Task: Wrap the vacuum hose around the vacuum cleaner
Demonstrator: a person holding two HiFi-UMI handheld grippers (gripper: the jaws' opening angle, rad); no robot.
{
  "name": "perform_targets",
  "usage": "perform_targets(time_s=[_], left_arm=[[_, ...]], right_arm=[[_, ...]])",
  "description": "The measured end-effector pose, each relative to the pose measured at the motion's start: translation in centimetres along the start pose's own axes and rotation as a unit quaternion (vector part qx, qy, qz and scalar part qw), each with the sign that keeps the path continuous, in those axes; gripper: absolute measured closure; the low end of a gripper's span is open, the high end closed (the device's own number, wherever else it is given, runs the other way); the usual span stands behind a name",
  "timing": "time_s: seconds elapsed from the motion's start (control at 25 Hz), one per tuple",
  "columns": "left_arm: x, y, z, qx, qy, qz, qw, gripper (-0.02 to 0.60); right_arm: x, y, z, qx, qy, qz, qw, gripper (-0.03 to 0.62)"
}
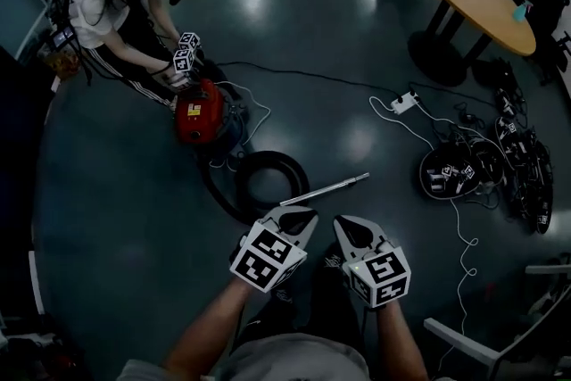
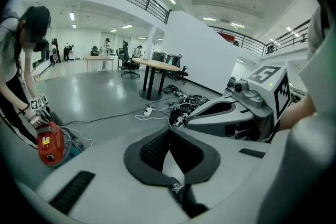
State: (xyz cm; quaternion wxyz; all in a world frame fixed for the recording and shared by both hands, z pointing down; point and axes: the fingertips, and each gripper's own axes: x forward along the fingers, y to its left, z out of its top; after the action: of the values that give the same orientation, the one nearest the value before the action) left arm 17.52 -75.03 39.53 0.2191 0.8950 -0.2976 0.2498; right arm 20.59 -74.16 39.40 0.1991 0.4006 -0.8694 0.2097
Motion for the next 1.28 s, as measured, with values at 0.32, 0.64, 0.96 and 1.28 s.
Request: perform_targets(time_s=[0.32, 0.64, 0.96, 1.28], left_arm=[[-9.4, -4.3, 2.8, 0.024, -0.065, 0.005, 0.9976, 0.574], [-15.3, -7.6, 6.8, 0.065, -0.134, 0.010, 0.9889, 0.574], [-19.7, -10.1, 9.9, 0.100, -0.192, 0.019, 0.9760, 0.574], [-21.9, -10.6, 10.2, 0.112, -0.216, 0.023, 0.9698, 0.574]], right_arm=[[-5.8, 7.0, 6.9, -0.042, -0.075, -0.014, 0.996, 0.589], [-10.6, 11.2, 12.1, -0.056, -0.145, -0.032, 0.987, 0.589], [-14.7, 15.1, 15.8, -0.075, -0.203, -0.023, 0.976, 0.591], [-15.9, 16.5, 16.7, -0.059, -0.231, -0.025, 0.971, 0.589]])
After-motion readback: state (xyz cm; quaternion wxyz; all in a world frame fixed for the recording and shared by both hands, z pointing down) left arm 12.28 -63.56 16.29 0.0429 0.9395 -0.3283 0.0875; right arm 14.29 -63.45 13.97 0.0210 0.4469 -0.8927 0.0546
